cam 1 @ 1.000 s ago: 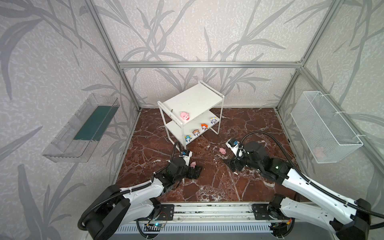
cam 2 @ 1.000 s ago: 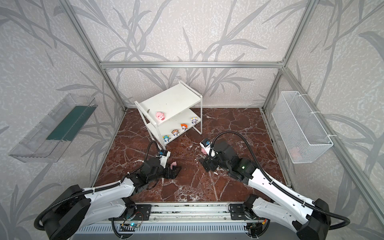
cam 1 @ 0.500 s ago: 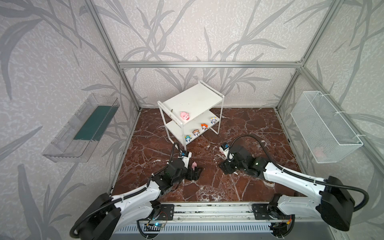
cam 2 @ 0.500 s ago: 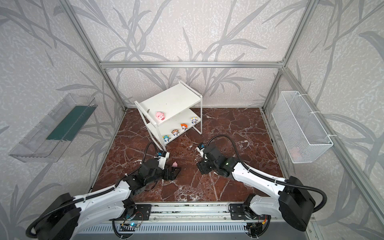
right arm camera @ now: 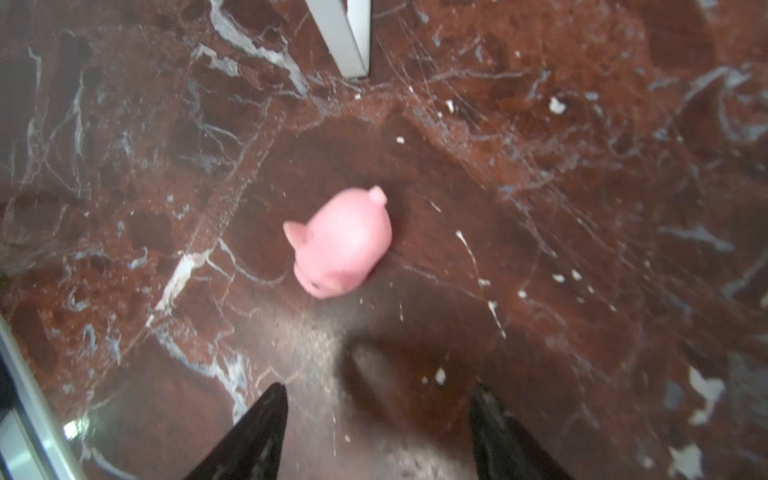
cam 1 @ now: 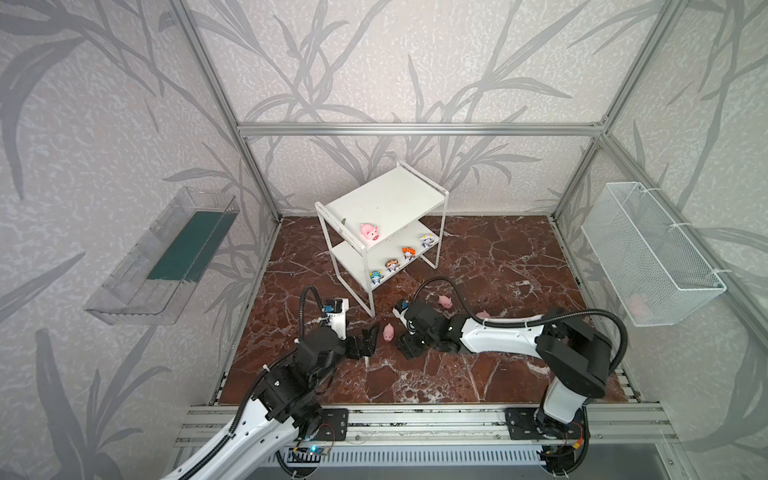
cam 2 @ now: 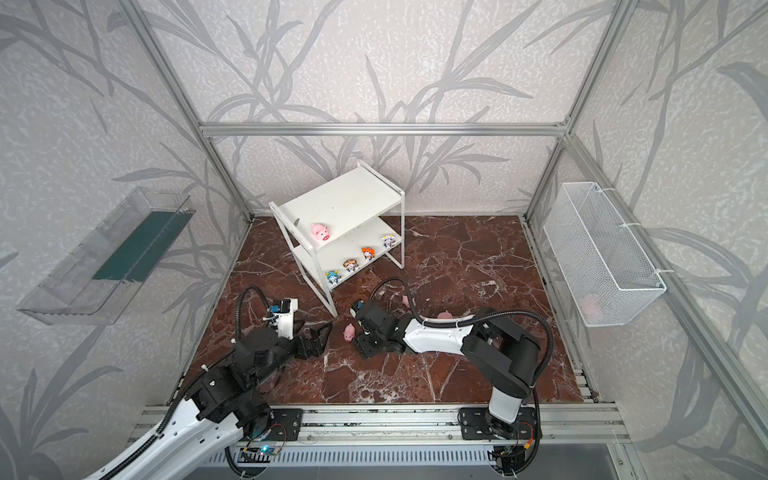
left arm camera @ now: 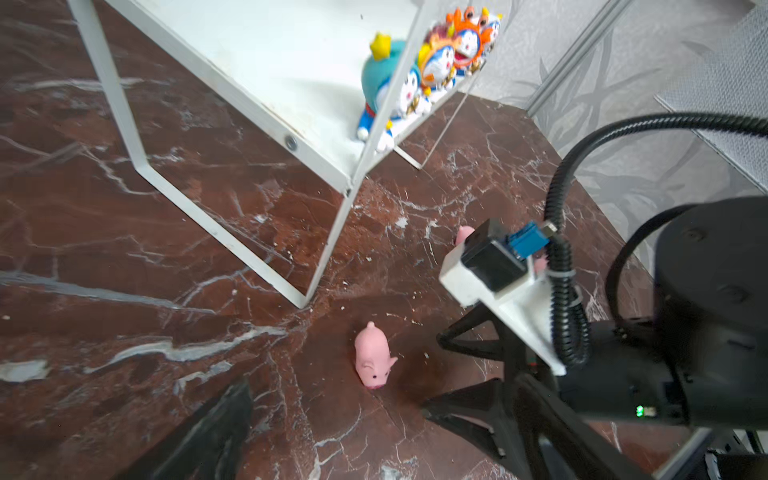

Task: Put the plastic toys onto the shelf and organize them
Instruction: 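Close the right gripper on the pink pig and lift it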

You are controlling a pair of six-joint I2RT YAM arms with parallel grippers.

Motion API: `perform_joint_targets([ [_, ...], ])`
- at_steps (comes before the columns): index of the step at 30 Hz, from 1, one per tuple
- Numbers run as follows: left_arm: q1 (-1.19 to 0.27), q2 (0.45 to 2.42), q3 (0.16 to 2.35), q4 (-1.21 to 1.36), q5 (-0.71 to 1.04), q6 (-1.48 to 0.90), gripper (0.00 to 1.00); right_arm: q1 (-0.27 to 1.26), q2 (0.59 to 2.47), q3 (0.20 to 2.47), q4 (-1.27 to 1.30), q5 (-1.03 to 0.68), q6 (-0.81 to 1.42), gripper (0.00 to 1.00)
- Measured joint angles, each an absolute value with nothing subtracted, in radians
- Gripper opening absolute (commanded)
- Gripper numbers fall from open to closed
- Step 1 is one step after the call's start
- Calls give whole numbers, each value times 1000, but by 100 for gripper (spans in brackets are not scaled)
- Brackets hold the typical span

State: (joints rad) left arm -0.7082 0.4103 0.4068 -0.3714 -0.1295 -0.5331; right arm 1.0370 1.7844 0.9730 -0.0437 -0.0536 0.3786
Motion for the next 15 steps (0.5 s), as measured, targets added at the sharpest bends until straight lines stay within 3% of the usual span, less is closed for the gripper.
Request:
perform_joint_targets([
  [8, -708, 393, 471, -468, -168, -515, 99, 1055, 1927, 1107, -1, -85, 402, 68],
  [15, -708, 370, 471, -486, -174, -507, 99, 1065, 1956, 1133, 0, -4, 405, 45],
])
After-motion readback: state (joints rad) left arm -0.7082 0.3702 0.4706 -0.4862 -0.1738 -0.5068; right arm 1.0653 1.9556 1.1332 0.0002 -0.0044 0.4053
